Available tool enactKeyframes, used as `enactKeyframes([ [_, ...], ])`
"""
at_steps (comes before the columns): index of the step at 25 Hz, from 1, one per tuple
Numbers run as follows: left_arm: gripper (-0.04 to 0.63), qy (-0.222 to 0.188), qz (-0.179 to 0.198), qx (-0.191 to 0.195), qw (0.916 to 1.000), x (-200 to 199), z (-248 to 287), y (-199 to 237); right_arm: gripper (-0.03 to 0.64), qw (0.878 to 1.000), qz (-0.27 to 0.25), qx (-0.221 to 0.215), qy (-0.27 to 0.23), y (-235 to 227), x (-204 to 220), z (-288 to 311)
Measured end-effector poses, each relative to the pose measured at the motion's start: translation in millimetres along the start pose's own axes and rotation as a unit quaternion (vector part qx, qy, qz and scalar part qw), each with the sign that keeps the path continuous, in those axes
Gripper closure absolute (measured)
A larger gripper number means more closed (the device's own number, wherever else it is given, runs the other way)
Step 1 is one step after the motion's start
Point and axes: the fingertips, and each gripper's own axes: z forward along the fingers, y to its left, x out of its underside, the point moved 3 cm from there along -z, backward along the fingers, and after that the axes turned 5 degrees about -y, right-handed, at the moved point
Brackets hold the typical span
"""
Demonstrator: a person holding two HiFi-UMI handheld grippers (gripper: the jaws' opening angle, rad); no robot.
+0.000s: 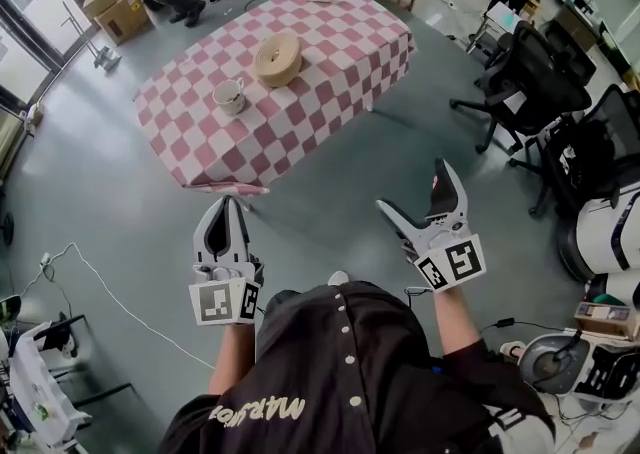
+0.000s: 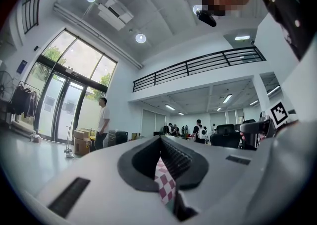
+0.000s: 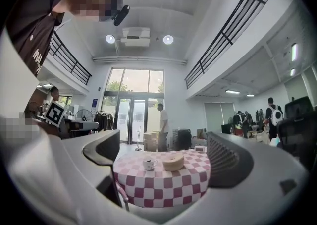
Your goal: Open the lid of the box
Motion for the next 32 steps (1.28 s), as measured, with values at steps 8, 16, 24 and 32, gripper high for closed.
enactKeyframes([
  [8, 0.588, 0.015, -0.003, -0.019, 0.9997, 16, 5, -3, 0.081, 1.000, 0.015, -0.022, 0.009, -15, 14, 20],
  [16, 0.588, 0.017, -0.002, -0.025, 0.9995, 25, 37, 30, 0.081, 1.000, 0.020, -0.016, 0.011, -24, 28, 59],
  [24, 0.588, 0.006, -0.003, -0.008, 0.9999, 27, 102, 59, 0.081, 1.000, 0.018, -0.009, 0.013, -38, 38, 122],
  [32, 0.588, 0.006, -0.011, 0.001, 0.9999, 34, 162, 100, 0.081, 1.000, 0.016, -0.001, 0.022, -52, 50, 192],
])
